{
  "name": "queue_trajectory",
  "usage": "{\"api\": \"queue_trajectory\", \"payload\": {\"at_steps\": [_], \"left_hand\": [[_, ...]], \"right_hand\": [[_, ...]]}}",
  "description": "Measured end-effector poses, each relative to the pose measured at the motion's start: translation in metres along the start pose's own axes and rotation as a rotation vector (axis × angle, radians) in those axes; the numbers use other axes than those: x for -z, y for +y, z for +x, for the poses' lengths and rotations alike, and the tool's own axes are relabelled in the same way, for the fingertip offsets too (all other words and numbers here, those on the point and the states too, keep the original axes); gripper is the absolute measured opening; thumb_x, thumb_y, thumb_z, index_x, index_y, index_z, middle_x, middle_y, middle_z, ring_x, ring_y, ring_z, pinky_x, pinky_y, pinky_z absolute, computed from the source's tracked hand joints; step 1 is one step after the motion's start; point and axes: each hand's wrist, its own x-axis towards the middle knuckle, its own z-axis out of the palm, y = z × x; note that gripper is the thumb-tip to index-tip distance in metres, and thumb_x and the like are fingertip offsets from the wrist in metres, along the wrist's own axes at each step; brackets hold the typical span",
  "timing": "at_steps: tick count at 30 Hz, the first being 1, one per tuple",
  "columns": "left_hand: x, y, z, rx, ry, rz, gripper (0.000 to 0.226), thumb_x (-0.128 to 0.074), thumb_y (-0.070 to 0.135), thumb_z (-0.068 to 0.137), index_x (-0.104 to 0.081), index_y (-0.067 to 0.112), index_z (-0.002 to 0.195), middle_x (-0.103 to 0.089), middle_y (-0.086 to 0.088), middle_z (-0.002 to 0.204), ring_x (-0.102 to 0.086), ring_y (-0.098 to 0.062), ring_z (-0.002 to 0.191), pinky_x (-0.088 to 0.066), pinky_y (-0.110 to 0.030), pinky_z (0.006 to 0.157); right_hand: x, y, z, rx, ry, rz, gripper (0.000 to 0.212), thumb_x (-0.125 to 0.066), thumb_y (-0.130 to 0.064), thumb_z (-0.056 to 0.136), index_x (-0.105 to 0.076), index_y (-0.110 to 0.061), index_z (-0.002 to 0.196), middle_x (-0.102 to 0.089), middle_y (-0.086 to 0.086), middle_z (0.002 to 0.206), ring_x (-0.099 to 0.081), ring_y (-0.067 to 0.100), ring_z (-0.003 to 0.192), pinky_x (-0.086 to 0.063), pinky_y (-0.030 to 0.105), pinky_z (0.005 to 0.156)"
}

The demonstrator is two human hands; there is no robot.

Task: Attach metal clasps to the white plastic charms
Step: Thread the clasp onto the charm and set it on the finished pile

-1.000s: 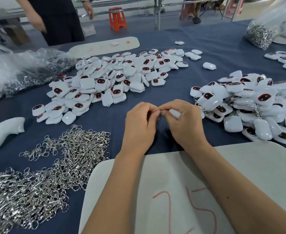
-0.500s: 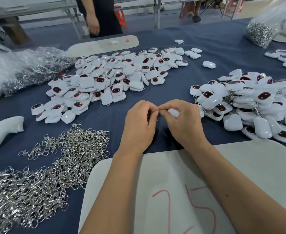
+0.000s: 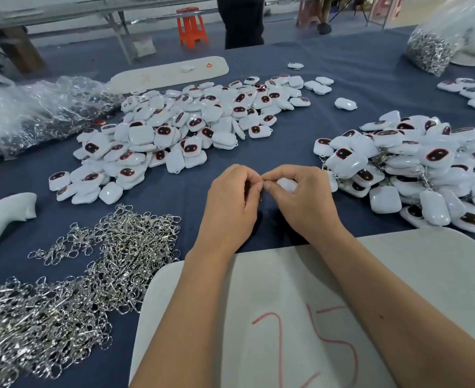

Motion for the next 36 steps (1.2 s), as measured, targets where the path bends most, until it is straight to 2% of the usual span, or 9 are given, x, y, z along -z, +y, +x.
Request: {"api": "queue_trajectory", "payload": {"at_steps": [4, 7, 9, 12, 14, 17, 21, 31, 36], "left_hand": [[-0.0019, -0.0005, 0.0000, 0.013, 0.019, -0.006, 0.011, -0.061, 0.010, 0.096, -0.062, 0.016, 0.087, -0.064, 0.006, 0.086, -0.061, -0.013, 0.081, -0.051, -0.037, 0.073], [-0.0021, -0.0002, 0.0005, 0.000, 0.039, -0.035, 0.012, -0.062, 0.010, 0.095, -0.062, 0.017, 0.086, -0.064, 0.008, 0.085, -0.062, -0.012, 0.081, -0.051, -0.033, 0.072], [-0.0024, 0.0009, -0.0003, -0.013, 0.049, -0.040, 0.012, -0.062, 0.011, 0.095, -0.062, 0.018, 0.086, -0.064, 0.009, 0.084, -0.061, -0.013, 0.081, -0.049, -0.028, 0.071], [-0.0036, 0.0020, 0.0000, -0.016, 0.055, -0.050, 0.011, -0.063, 0.013, 0.096, -0.062, 0.018, 0.087, -0.064, 0.009, 0.084, -0.061, -0.014, 0.080, -0.046, -0.021, 0.069], [-0.0040, 0.0022, 0.0004, -0.012, 0.050, -0.053, 0.010, -0.063, 0.013, 0.096, -0.063, 0.018, 0.088, -0.065, 0.008, 0.084, -0.061, -0.013, 0.080, -0.046, -0.020, 0.069], [-0.0033, 0.0018, -0.0002, -0.003, 0.044, -0.057, 0.010, -0.063, 0.013, 0.096, -0.063, 0.018, 0.088, -0.065, 0.008, 0.084, -0.061, -0.013, 0.081, -0.046, -0.020, 0.070], [-0.0040, 0.0020, -0.0014, 0.004, 0.072, -0.067, 0.010, -0.063, 0.013, 0.095, -0.064, 0.019, 0.087, -0.065, 0.010, 0.082, -0.062, -0.012, 0.079, -0.045, -0.017, 0.068], [-0.0044, -0.0014, -0.0005, -0.008, 0.117, -0.084, 0.012, -0.061, 0.016, 0.096, -0.067, 0.023, 0.088, -0.066, 0.012, 0.085, -0.069, -0.015, 0.076, -0.055, -0.037, 0.070], [-0.0044, 0.0019, -0.0002, 0.027, 0.153, -0.085, 0.016, -0.059, 0.011, 0.098, -0.066, 0.020, 0.089, -0.066, 0.011, 0.076, -0.067, -0.013, 0.076, -0.054, -0.036, 0.073]], "right_hand": [[0.0000, -0.0004, 0.0015, -0.009, -0.021, 0.040, 0.015, -0.071, -0.007, 0.094, -0.083, -0.016, 0.094, -0.078, -0.013, 0.087, -0.071, 0.002, 0.088, -0.053, 0.016, 0.085], [0.0039, 0.0008, 0.0040, -0.046, -0.102, 0.115, 0.019, -0.067, -0.007, 0.095, -0.081, -0.016, 0.088, -0.075, -0.015, 0.076, -0.066, -0.003, 0.070, -0.047, 0.009, 0.070], [0.0061, 0.0020, 0.0042, -0.052, -0.114, 0.156, 0.020, -0.066, -0.007, 0.096, -0.080, -0.016, 0.083, -0.072, -0.016, 0.071, -0.063, -0.002, 0.063, -0.044, 0.008, 0.066], [0.0065, 0.0025, 0.0026, -0.031, -0.077, 0.170, 0.019, -0.067, -0.007, 0.096, -0.079, -0.015, 0.083, -0.073, -0.015, 0.072, -0.063, -0.001, 0.064, -0.045, 0.009, 0.067], [0.0045, 0.0015, 0.0013, 0.012, -0.043, 0.130, 0.017, -0.068, -0.006, 0.095, -0.079, -0.015, 0.085, -0.075, -0.014, 0.075, -0.068, 0.000, 0.072, -0.046, 0.009, 0.071], [0.0012, 0.0001, -0.0004, 0.118, 0.036, 0.005, 0.014, -0.070, -0.005, 0.093, -0.079, -0.014, 0.088, -0.076, -0.010, 0.082, -0.070, 0.006, 0.085, -0.052, 0.018, 0.081], [-0.0017, -0.0001, -0.0014, 0.258, 0.140, -0.165, 0.013, -0.071, -0.004, 0.093, -0.079, -0.012, 0.088, -0.072, -0.004, 0.082, -0.067, 0.014, 0.078, -0.053, 0.033, 0.075], [-0.0010, -0.0019, -0.0027, 0.325, 0.191, -0.248, 0.012, -0.069, -0.005, 0.095, -0.079, -0.011, 0.091, -0.071, 0.000, 0.084, -0.065, 0.019, 0.075, -0.053, 0.038, 0.070], [-0.0025, -0.0030, -0.0024, 0.324, 0.215, -0.196, 0.012, -0.070, -0.004, 0.095, -0.078, -0.010, 0.089, -0.072, -0.001, 0.084, -0.065, 0.016, 0.077, -0.052, 0.032, 0.073]]}}
